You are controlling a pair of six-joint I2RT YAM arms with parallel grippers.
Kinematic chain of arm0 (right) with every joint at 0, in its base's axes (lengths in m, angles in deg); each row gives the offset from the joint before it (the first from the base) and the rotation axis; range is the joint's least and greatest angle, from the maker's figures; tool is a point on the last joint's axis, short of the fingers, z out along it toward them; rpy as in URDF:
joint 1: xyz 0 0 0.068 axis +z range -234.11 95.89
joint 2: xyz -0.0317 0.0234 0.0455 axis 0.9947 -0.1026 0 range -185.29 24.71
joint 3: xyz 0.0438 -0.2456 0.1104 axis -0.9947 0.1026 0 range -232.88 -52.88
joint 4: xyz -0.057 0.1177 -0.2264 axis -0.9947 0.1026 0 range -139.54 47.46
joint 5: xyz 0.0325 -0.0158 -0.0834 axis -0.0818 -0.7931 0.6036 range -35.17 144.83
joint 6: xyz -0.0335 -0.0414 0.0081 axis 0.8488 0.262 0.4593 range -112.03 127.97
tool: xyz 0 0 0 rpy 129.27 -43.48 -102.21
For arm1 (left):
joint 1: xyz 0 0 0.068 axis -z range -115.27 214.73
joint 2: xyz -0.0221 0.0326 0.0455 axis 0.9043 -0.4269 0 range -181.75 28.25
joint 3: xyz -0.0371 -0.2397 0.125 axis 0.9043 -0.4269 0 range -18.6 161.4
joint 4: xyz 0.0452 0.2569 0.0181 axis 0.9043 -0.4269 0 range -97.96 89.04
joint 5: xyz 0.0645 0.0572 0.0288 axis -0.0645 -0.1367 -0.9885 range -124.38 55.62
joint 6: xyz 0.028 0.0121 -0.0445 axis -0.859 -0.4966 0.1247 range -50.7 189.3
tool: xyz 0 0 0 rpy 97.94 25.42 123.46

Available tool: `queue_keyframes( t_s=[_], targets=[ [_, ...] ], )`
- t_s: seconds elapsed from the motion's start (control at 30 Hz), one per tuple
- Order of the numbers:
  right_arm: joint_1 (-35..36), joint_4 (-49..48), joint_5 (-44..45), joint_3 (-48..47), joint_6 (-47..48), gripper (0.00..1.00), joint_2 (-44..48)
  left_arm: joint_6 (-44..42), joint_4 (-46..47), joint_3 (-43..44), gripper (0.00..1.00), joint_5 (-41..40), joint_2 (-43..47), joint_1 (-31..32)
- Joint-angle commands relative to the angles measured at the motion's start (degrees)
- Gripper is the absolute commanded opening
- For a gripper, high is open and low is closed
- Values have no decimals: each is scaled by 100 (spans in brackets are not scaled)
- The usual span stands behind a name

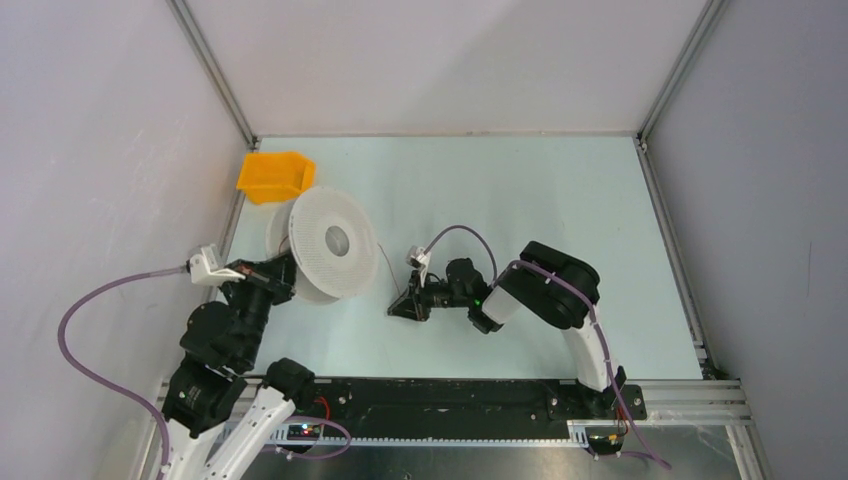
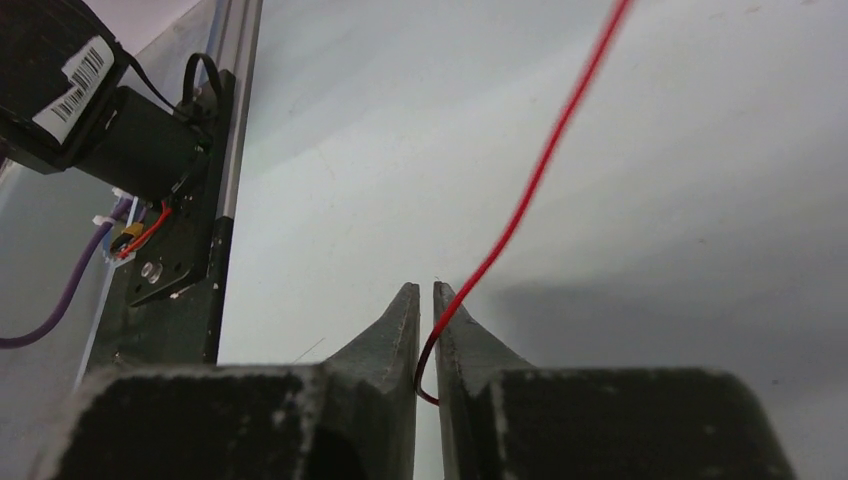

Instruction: Wrap the cables

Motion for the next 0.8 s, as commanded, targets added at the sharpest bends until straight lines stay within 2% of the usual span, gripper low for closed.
queue_keyframes(
  t_s=[0.0,0.13,0.2,0.37,0.47,0.77],
  targets=[
    [109,394,225,82,139,10,506,472,693,-57,0,-867,180,-47],
    [372,1224,491,102,617,0,1071,695,687,-100,0,-1367,178,-47],
    [571,1803,698,47,996,0,1399,749,679,-100,0,-1569,143,-46],
    [1145,4200,1273,-665,2089,0,2056,657,678,-177,0,-2178,163,-43],
    [1447,5084,1516,-922,2610,0,2267,630,655,-229,0,-2409,176,-47],
    [2161,5719,2144,-989,2918,0,2723,503,654,-183,0,-2483,30,-42]
  ],
)
